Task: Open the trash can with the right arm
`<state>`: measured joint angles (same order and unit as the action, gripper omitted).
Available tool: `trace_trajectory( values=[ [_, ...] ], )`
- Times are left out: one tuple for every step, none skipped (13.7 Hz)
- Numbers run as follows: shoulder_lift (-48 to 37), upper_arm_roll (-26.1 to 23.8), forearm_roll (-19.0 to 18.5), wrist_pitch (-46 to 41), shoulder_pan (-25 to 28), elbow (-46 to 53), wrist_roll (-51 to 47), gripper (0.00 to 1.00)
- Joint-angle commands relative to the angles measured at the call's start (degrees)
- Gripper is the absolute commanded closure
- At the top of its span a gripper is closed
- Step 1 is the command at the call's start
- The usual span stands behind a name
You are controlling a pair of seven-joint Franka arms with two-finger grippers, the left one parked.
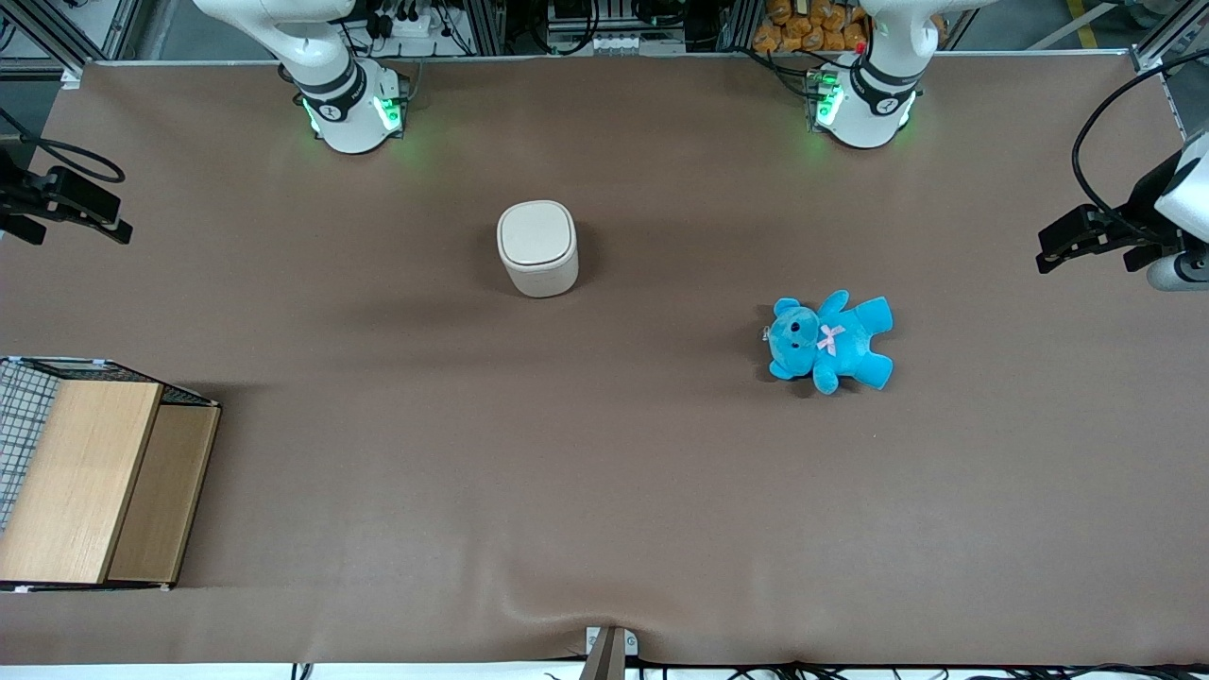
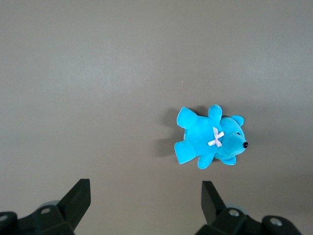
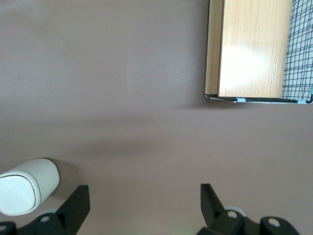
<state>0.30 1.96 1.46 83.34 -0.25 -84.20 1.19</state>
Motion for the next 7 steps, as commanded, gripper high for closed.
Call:
trace_trajectory(
  values=[
    [0.1,0.3,-0.5,0.0,0.3,0.4,0.4,0.00],
    [0.1,0.3,-0.6,-0.1,0.3,0.4,0.4,0.00],
    [0.1,0.3,-0.7,-0.1,0.5,0.6,0.5,0.00],
    [0.1,0.3,-0.6,-0.1,0.4,0.6,0.5,0.00],
    [0.2,0.3,-0.6,-0.2,0.4,0.6,0.5,0.00],
    [0.3,0.3,-0.6,-0.2,0.2,0.4,0.5,0.00],
    [0.7,0.4,-0.5,-0.3,0.0,0.4,0.5,0.00]
  ],
)
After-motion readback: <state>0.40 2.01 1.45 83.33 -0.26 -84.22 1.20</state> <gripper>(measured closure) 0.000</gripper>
